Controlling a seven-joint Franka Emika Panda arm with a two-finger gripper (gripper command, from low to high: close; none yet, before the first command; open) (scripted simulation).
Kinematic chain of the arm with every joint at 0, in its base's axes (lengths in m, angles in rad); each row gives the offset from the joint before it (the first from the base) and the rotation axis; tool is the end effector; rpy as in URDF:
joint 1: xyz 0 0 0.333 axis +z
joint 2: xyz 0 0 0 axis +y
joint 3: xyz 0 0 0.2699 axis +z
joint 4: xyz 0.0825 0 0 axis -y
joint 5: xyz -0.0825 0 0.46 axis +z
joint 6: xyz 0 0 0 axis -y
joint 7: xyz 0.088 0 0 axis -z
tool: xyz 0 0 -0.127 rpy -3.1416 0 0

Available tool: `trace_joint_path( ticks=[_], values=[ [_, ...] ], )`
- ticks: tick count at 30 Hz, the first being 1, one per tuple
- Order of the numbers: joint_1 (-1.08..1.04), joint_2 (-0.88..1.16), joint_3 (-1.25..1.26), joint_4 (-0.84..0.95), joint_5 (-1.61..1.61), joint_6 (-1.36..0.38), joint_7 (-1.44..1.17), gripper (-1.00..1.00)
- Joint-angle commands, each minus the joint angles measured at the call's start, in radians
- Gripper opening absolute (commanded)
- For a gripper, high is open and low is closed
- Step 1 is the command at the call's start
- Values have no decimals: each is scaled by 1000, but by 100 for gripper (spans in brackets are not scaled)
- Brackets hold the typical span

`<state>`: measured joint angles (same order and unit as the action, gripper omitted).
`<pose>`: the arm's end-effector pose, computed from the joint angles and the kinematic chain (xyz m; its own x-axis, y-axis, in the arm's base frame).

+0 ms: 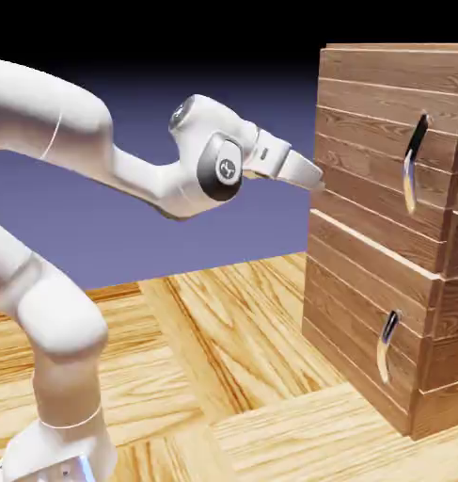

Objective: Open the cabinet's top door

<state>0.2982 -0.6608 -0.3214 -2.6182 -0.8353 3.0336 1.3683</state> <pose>0.5035 0.0456 0.4894 0.3908 -0.6350 0.6664 -0.2672 -0.7710 -0.5780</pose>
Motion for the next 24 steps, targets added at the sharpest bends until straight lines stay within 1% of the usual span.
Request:
trace_joint_path(
  ticks=[1, 24],
  values=[
    [15, -5, -17, 10, -44, 0, 33, 0],
    [358, -113, -402, 240, -1044, -4, 784, 0]
  ],
)
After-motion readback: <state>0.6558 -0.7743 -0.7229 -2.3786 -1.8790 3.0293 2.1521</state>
